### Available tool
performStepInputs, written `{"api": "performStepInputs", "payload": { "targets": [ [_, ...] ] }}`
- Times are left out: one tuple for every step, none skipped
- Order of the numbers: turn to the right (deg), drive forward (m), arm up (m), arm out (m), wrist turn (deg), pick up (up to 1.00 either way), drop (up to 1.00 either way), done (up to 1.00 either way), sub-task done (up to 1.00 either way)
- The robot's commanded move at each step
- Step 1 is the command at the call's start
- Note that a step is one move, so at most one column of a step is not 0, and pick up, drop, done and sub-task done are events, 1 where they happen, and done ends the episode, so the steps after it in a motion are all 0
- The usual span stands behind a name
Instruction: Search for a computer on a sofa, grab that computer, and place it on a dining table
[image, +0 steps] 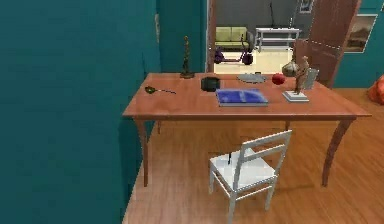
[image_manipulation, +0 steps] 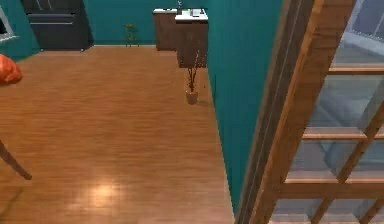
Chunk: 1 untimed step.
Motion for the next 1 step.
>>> {"api": "performStepInputs", "payload": {
  "targets": [
    [45.0,0.00,0.00,0.00,0.0,0.00,0.00,0.00,0.00]
  ]
}}
